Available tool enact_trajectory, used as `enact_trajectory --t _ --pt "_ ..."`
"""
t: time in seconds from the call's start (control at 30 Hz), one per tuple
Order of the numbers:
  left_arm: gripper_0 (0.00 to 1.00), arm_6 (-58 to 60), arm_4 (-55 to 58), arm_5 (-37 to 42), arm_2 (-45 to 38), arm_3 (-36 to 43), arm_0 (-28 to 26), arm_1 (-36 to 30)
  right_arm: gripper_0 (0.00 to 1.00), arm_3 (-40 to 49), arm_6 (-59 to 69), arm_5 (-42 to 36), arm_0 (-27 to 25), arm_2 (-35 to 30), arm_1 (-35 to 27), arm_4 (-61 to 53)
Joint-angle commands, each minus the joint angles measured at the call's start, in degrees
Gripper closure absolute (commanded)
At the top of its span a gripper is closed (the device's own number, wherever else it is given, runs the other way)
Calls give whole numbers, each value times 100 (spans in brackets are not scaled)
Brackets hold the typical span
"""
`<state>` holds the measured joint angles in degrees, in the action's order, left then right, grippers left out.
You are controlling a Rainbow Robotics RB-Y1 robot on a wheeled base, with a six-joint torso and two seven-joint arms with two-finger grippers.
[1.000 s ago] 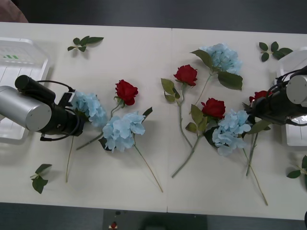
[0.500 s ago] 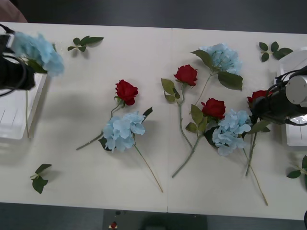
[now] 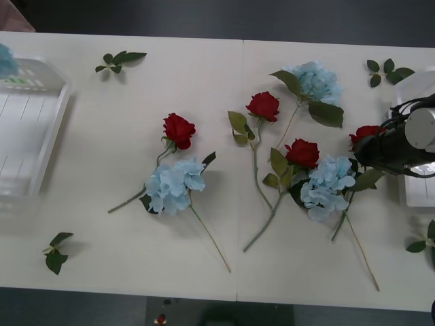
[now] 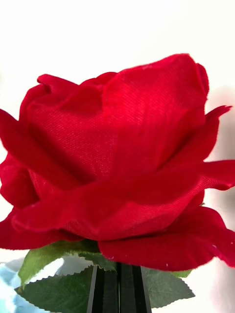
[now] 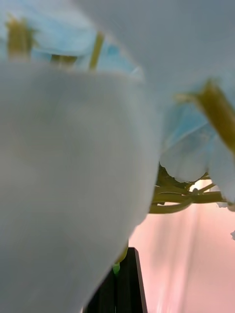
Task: Put the red flowers into the right box and the blue flowers into the left box
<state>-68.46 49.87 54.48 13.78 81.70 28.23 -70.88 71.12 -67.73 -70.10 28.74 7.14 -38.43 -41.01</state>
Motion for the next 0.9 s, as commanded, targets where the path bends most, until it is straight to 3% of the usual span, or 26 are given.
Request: enact_trajectory --t 0.03,0.37,0.43,0.47,0.53,0.6,0.9 --pt "100 -115 -285 -245 28 -699 165 145 100 710 -12 -311 36 -231 -253 66" --pt "98 -185 -636 -491 37 -1622 165 391 100 2248 -153 -1832 167 -1408 -534 330" --pt "78 -194 -636 -491 81 -1640 165 408 100 2292 -197 -2008 264 -1479 -666 383" --pt "51 -185 -645 -553 177 -1631 165 408 100 2275 -250 -2060 370 -1487 -816 374" --pt "20 -167 -645 -685 256 -1640 165 408 100 2204 -337 -2069 466 -1487 -983 348" --pt "1 -159 -672 -904 353 -1648 165 408 100 1932 -715 -2069 668 -1487 -1211 295" --pt "0 -115 -593 -1019 318 -1262 165 391 100 -265 -1990 -1946 1828 -1531 -1906 -74"
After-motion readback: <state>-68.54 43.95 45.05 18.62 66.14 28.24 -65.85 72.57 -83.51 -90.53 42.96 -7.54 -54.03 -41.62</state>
